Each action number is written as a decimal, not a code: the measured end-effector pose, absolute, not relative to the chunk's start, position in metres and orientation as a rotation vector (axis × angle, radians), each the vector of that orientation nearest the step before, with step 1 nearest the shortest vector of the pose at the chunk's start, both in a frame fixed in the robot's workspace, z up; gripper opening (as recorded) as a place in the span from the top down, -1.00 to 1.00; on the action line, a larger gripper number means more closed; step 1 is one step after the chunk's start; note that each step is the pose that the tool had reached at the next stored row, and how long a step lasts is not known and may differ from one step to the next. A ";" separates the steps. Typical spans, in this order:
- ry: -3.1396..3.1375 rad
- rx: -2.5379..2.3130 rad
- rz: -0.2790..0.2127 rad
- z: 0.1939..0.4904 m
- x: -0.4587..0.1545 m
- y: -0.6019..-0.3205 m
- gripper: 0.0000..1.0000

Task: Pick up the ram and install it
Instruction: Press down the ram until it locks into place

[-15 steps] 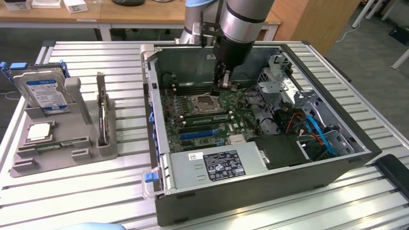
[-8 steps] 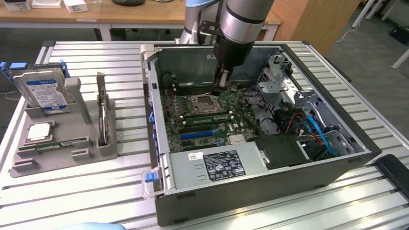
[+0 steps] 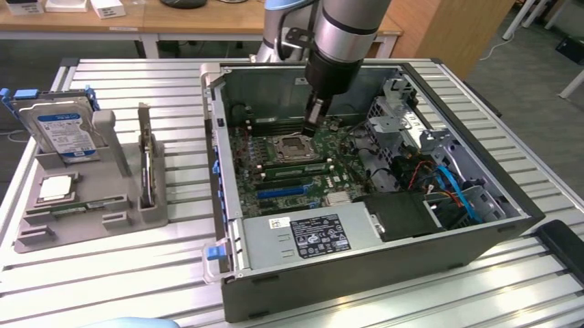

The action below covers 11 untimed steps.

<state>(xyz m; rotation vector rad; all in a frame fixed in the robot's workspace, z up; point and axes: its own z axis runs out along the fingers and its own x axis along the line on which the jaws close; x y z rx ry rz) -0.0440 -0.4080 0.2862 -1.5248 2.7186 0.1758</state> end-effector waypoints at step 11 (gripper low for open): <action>2.833 -1.281 0.167 0.286 -0.044 -0.408 0.80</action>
